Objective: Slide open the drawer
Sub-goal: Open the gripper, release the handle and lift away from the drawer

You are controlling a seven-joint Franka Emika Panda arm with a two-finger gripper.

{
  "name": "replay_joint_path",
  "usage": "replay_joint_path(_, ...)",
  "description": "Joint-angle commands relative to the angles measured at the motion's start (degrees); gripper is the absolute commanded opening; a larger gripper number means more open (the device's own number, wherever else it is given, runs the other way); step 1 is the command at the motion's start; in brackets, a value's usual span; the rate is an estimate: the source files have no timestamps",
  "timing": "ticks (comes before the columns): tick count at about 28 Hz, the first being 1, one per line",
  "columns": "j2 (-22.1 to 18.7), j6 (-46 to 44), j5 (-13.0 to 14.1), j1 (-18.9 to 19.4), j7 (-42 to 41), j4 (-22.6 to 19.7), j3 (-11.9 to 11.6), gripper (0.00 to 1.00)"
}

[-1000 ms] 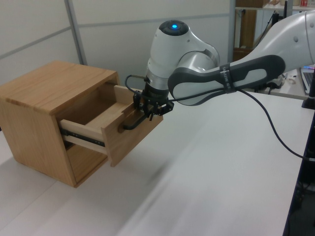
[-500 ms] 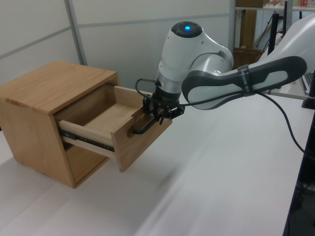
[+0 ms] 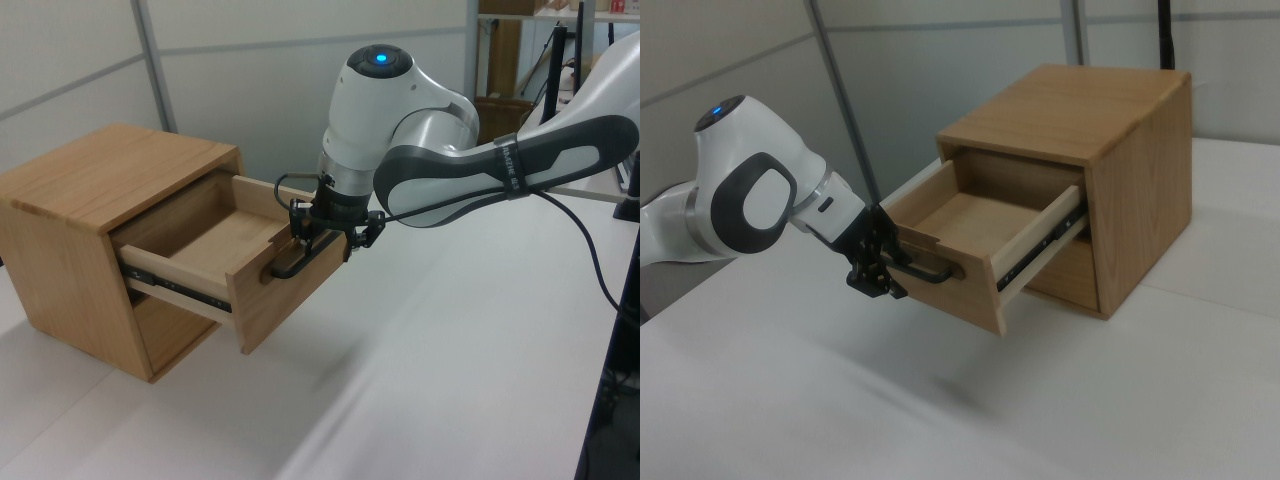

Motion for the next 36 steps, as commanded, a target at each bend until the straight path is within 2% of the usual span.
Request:
replay_joint_path(1,-1.75,-3.75,2.92,0.19,-7.14,-0.76,-0.12,1.00)
replay_joint_path(5,-2.27,-5.24,3.54,0.19,-9.69,0.20,-0.30,1.00)
replay_joint_path(9,-3.15,-7.71,6.52,0.19,-18.99,1.26,-1.70,1.00)
replay_joint_path(10,-3.33,-8.67,8.01,0.19,-23.45,1.96,-2.14,1.00)
replay_joint_path(15,-3.24,-12.53,9.52,0.19,-34.28,4.60,-3.19,1.00)
replay_joint_path(16,-3.16,-14.63,9.69,0.19,-39.44,5.56,-3.20,1.00)
replay_joint_path(20,-3.07,-22.09,9.69,0.19,-53.50,8.02,-3.20,1.00)
replay_joint_path(25,-2.89,-28.71,9.61,0.19,-63.99,10.14,-3.20,1.00)
replay_joint_path(28,-3.07,-30.82,8.81,0.19,-73.04,10.31,-3.11,1.00)
replay_joint_path(31,-2.98,-31.00,8.38,-0.07,-78.32,10.40,-3.20,1.00)
replay_joint_path(36,-2.54,-31.00,6.44,-0.07,-78.95,11.27,-3.20,1.00)
